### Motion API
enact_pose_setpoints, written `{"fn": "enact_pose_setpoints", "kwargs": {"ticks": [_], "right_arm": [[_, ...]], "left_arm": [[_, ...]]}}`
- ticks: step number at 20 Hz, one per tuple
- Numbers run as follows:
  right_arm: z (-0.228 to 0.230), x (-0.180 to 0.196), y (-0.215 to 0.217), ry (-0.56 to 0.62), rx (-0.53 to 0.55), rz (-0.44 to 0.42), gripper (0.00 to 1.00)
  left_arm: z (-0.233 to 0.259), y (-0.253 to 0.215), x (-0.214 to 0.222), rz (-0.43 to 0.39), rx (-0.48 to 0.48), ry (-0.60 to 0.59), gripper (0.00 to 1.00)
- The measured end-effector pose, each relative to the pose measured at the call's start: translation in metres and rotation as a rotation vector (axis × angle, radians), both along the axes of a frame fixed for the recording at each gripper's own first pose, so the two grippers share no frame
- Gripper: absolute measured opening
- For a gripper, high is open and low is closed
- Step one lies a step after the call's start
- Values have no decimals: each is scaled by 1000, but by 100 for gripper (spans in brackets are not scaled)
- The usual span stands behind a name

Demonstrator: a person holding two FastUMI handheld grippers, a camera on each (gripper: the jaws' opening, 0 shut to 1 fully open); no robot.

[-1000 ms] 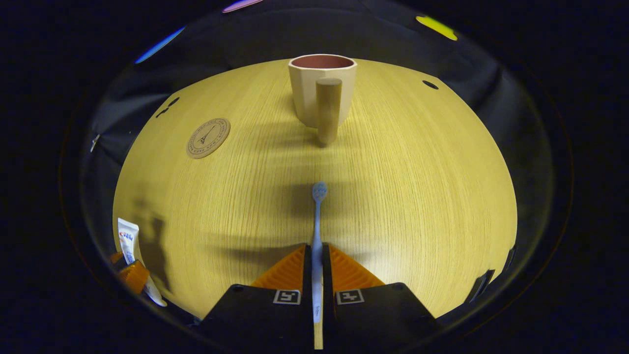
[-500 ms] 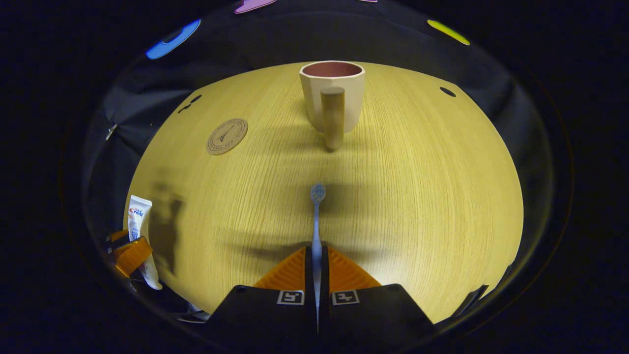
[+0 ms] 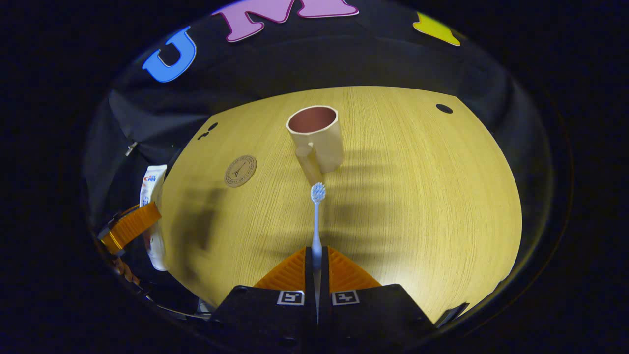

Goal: Put the toothbrush and toothpaste on the desktop into the cup, then pick up the cup and place it on the coaster on the desktop.

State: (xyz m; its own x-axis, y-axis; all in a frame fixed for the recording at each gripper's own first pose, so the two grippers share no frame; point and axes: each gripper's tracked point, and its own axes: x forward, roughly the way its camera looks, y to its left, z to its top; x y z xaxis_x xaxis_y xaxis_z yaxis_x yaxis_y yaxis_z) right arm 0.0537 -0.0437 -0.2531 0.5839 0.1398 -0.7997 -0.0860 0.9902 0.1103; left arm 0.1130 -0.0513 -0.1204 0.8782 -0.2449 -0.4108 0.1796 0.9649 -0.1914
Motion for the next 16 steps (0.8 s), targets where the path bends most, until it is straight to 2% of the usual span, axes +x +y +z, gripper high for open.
{"fn": "enact_pose_setpoints", "kwargs": {"ticks": [4,5,6,8,13,14,15,16], "right_arm": [[18,3,-22,-42,33,24,6],[23,1,-29,-48,43,30,6],[28,0,-35,-53,50,35,6],[35,0,-45,-60,69,47,6],[36,-2,-67,-41,101,61,6],[36,-2,-72,-38,104,60,6],[34,-2,-75,-34,104,60,6],[33,-3,-78,-28,103,61,5]], "left_arm": [[50,-37,44,-31,-54,-132,24],[62,-44,55,-34,-56,-161,29],[72,-53,68,-41,-59,-188,24],[90,-73,91,-56,-64,-235,24],[112,-120,140,-104,-138,-327,24],[112,-126,150,-107,-143,-335,29],[111,-133,161,-111,-144,-343,24],[110,-139,169,-119,-151,-360,24]]}}
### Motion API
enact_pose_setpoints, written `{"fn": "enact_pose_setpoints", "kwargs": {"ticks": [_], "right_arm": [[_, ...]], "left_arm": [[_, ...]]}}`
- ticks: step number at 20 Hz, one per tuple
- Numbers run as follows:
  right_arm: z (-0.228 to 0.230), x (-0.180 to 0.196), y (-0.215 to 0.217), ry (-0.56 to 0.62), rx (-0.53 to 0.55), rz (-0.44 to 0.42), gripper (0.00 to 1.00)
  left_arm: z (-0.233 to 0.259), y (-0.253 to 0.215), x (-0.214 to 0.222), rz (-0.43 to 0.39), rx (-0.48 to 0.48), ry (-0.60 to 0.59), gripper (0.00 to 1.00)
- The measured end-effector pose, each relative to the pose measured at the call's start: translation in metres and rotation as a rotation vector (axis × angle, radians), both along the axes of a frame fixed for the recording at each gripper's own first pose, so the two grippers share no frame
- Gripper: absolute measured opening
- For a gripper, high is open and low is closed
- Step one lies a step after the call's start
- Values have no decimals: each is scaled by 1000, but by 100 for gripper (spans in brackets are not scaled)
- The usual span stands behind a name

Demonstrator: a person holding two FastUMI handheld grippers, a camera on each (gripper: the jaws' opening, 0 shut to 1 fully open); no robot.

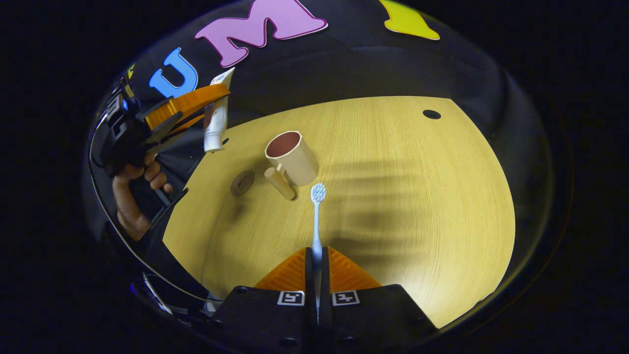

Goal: Put the toothbrush and toothpaste on the desktop into the cup, then pick up the cup and place it on the coaster on the desktop.

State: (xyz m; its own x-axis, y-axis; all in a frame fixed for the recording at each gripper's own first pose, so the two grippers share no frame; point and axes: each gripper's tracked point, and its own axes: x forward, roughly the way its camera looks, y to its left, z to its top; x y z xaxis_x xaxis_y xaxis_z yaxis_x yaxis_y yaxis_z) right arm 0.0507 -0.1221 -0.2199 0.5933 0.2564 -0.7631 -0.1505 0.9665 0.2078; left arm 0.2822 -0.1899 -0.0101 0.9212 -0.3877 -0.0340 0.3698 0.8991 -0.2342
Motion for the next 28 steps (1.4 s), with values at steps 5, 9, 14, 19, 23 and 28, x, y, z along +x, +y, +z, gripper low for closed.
{"fn": "enact_pose_setpoints", "kwargs": {"ticks": [5,9,14,19,23,28], "right_arm": [[-4,-6,-2,10,20,22,6],[-17,-8,-4,27,23,27,6],[-35,-24,2,80,26,66,6],[-30,-10,-4,48,32,17,6],[-14,15,-10,4,35,-13,5],[25,55,0,-107,63,5,5]], "left_arm": [[-24,-15,47,-10,-27,-38,24],[-66,-24,71,-24,42,-50,24],[-99,-27,74,-28,175,-67,28],[-94,-24,68,-46,144,-48,55],[-83,-5,33,-17,113,-25,96],[-86,30,-25,68,88,37,98]]}}
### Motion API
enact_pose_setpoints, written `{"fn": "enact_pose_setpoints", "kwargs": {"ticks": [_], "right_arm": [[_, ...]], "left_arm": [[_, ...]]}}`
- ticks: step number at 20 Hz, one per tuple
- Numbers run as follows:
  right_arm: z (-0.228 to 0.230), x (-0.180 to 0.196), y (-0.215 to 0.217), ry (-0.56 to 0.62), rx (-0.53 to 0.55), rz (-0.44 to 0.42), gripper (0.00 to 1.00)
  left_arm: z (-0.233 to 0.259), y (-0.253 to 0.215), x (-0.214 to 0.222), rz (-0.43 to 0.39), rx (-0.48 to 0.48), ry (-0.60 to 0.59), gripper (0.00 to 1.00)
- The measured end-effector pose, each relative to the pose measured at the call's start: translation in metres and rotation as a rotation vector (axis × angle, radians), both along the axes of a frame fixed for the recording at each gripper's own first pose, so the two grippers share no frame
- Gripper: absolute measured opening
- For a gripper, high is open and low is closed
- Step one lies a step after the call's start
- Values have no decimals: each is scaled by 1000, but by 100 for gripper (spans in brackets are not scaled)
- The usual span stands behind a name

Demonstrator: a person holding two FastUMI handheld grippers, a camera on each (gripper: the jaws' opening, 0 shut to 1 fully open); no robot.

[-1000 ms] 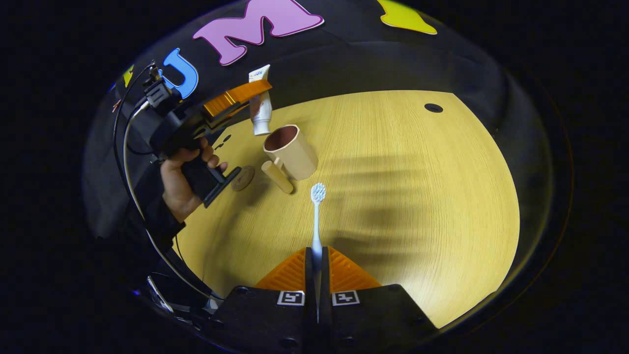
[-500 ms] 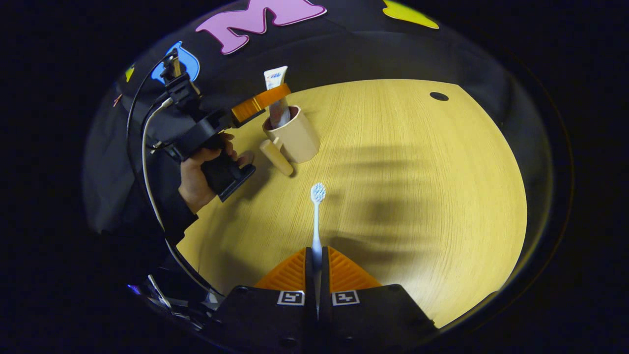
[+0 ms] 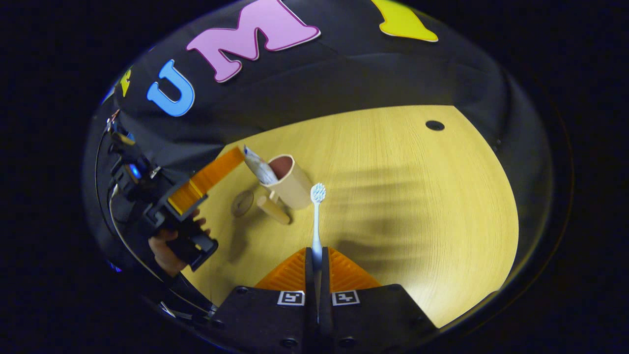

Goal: Put the toothbrush and toothpaste on the desktop into the cup, then pick up the cup and place it on the coaster on the desktop.

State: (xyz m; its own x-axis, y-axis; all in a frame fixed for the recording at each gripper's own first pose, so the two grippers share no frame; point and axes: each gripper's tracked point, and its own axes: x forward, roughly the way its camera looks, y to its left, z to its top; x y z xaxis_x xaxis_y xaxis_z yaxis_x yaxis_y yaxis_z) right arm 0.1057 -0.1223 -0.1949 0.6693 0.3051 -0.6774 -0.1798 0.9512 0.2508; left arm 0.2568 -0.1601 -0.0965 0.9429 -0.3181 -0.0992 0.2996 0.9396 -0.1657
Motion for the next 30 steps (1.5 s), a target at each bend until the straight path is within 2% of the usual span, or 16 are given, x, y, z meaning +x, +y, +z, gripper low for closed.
{"fn": "enact_pose_setpoints", "kwargs": {"ticks": [3,7,12,16,20,24,30], "right_arm": [[29,28,15,-96,6,37,5],[70,62,38,-268,25,58,5],[101,97,62,-429,83,22,5],[117,120,76,-504,138,5,5],[117,146,88,-591,123,1,5],[108,164,101,-680,104,41,5],[73,182,105,-683,111,28,5]], "left_arm": [[-8,20,-44,56,24,61,98],[-8,38,-96,93,-17,136,98],[17,67,-128,182,-28,146,98],[42,82,-132,209,-55,144,98],[58,92,-127,242,-74,119,98],[47,91,-126,247,-80,150,98],[25,89,-126,254,-124,209,98]]}}
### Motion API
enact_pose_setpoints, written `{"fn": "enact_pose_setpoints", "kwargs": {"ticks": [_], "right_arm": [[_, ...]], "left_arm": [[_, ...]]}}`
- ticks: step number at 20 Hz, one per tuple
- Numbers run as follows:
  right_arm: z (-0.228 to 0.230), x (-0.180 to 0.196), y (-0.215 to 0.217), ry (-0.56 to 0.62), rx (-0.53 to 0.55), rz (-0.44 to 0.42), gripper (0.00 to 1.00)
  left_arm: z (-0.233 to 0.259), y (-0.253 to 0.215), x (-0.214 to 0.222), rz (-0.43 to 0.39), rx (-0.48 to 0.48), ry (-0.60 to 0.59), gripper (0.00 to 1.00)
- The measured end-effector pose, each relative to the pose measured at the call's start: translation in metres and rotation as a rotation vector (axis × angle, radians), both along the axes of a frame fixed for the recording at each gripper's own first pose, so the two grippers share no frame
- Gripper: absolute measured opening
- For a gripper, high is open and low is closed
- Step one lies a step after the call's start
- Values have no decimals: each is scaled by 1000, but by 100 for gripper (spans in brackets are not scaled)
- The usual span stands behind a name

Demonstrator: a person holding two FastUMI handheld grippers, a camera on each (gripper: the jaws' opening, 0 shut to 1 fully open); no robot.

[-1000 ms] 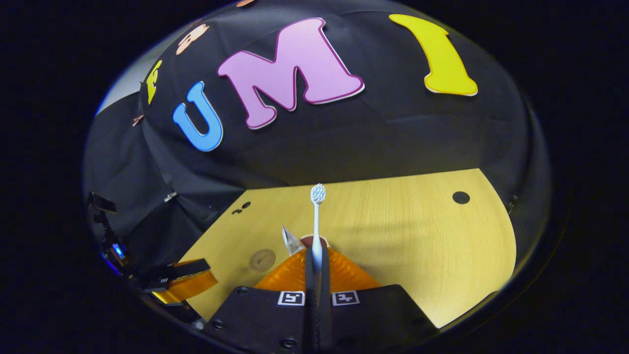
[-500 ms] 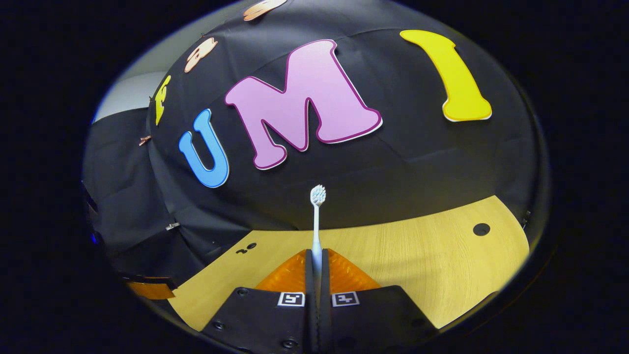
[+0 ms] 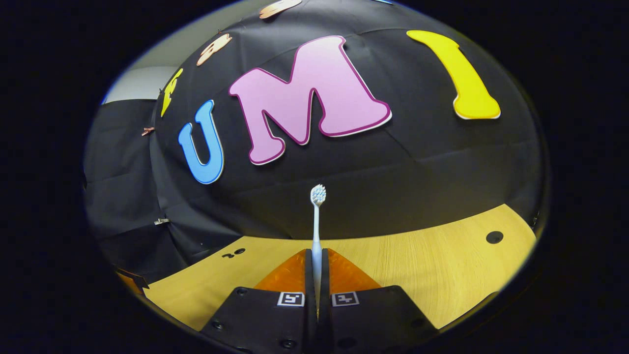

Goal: Put the toothbrush and toothpaste on the desktop into the cup, then pick up the cup and place it on the coaster on the desktop.

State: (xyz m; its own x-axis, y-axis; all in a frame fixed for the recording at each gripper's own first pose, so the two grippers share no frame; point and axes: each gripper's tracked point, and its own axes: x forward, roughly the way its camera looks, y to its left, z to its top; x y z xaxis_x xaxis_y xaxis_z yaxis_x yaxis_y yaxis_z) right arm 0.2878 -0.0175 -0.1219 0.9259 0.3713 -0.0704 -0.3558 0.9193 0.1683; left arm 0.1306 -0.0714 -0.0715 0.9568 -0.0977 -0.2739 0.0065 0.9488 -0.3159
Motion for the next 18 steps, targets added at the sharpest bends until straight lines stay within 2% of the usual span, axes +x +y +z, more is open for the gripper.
{"fn": "enact_pose_setpoints", "kwargs": {"ticks": [5,8,9,10,12,13,15,16,18], "right_arm": [[-21,-7,-2,14,-23,4,7],[-18,-13,-8,1,-49,3,14],[-16,-15,-8,-1,-49,6,39],[-8,-21,-10,-2,-44,12,53],[-2,-30,-10,1,-48,24,57],[-1,-37,-9,12,-56,33,62],[2,-48,-11,32,-98,22,92],[-1,-48,-17,57,-142,-13,97],[-9,-52,-31,126,-229,-78,98]], "left_arm": [[-10,-3,3,-5,3,15,98],[-13,-11,6,-21,-9,19,98],[-15,-13,6,-25,-10,20,98],[-14,-15,7,-29,-10,18,98],[-15,-19,6,-37,-7,17,98],[-17,-21,4,-38,-8,19,98],[-19,-23,0,-41,-19,24,98],[-21,-23,-3,-43,-25,28,98],[-27,-19,-11,-41,-28,43,98]]}}
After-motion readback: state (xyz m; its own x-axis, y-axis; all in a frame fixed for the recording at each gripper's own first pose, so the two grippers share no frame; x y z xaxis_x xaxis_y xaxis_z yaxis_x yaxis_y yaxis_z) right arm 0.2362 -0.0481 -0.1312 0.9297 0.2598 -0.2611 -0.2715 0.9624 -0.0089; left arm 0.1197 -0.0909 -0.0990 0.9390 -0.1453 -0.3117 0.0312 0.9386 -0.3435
